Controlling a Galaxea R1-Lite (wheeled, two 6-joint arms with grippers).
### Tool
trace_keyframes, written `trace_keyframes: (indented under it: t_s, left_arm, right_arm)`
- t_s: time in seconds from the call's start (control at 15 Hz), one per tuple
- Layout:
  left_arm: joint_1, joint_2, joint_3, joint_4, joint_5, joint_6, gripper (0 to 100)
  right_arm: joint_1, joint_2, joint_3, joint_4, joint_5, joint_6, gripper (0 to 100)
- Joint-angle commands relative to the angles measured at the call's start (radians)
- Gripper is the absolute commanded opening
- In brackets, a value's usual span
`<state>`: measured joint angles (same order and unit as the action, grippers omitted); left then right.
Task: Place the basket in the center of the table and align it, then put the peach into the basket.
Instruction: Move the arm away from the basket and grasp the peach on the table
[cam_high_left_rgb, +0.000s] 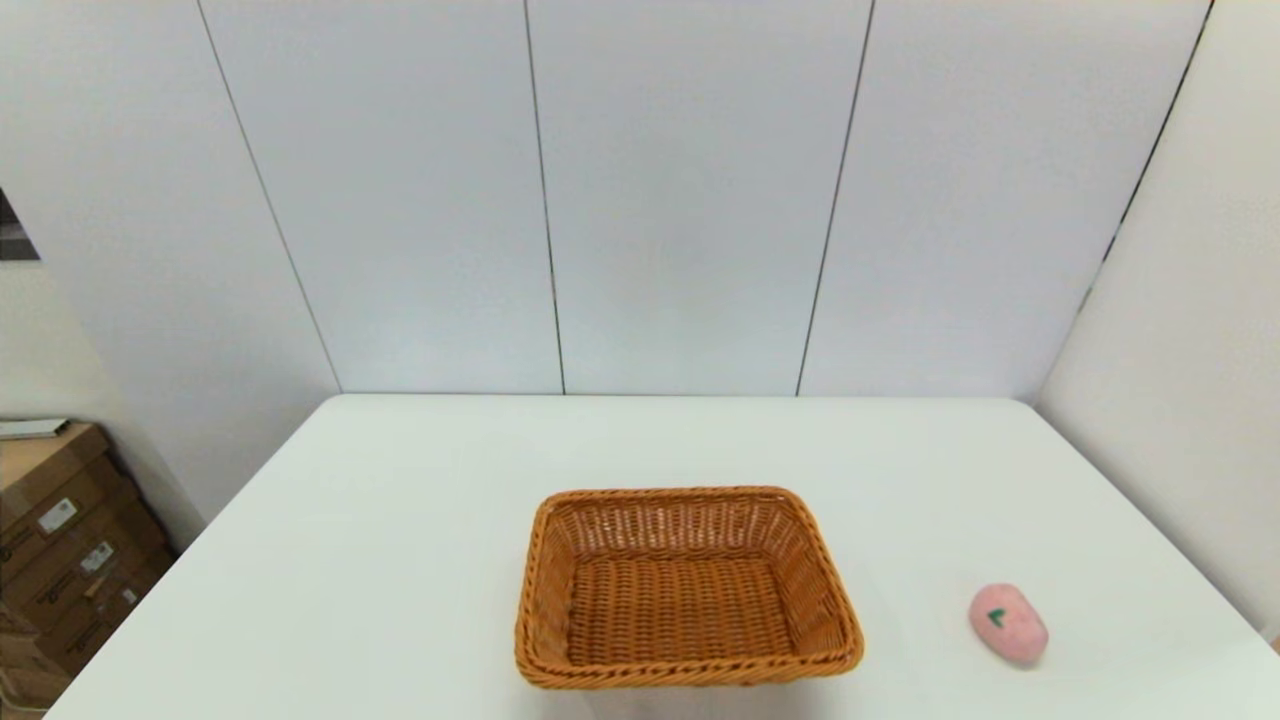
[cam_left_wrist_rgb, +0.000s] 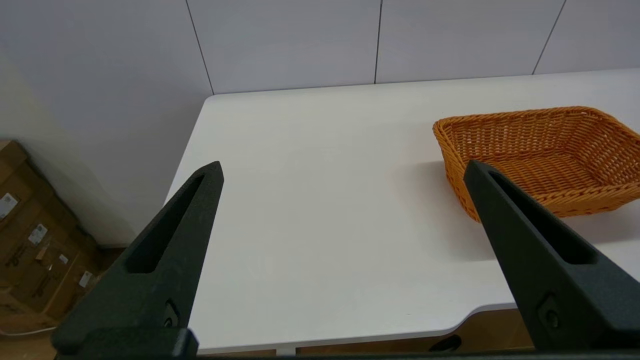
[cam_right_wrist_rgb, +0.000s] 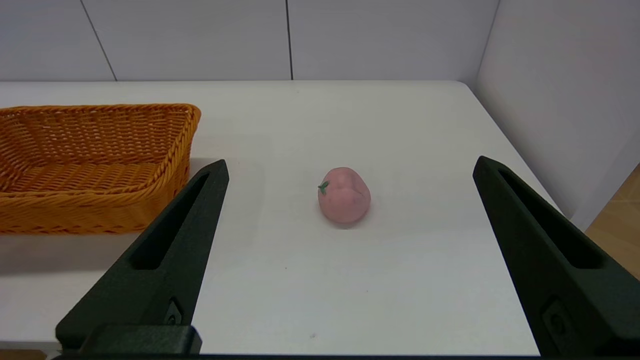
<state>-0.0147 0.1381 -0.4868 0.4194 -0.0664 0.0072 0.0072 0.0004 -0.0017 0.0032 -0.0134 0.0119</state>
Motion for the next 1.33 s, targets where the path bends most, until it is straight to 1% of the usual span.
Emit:
trace_keyframes:
  t_s: [0.07, 0.2, 0.33, 0.53, 0.73, 0.87, 1.13, 1.33]
  left_arm:
    - [0.002, -0.141, 0.278, -0.255, 0.01, -0.001, 100]
    - [0.002, -0.14, 0.401, -0.412, 0.025, -0.004, 100]
    - [0.002, -0.14, 0.476, -0.473, 0.023, -0.003, 100]
    - [0.002, -0.14, 0.485, -0.478, 0.045, 0.002, 100]
    - [0.002, -0.14, 0.487, -0.41, 0.069, 0.025, 100]
    - [0.002, -0.14, 0.487, -0.41, 0.069, 0.019, 100]
    - [0.002, -0.141, 0.487, -0.418, 0.071, -0.033, 100]
    - [0.002, -0.14, 0.487, -0.416, 0.099, -0.078, 100]
  right_arm:
    - [0.0, 0.0, 0.0, 0.0, 0.0, -0.001, 100]
    - [0.0, 0.0, 0.0, 0.0, 0.0, 0.0, 100]
    - [0.0, 0.0, 0.0, 0.001, 0.0, 0.0, 100]
    - [0.0, 0.0, 0.0, 0.0, 0.0, 0.0, 100]
    - [0.0, 0.0, 0.0, 0.0, 0.0, 0.0, 100]
    - [0.0, 0.0, 0.0, 0.0, 0.0, 0.0, 100]
    - [0.0, 0.0, 0.0, 0.0, 0.001, -0.001, 100]
    - [0.0, 0.0, 0.0, 0.0, 0.001, -0.003, 100]
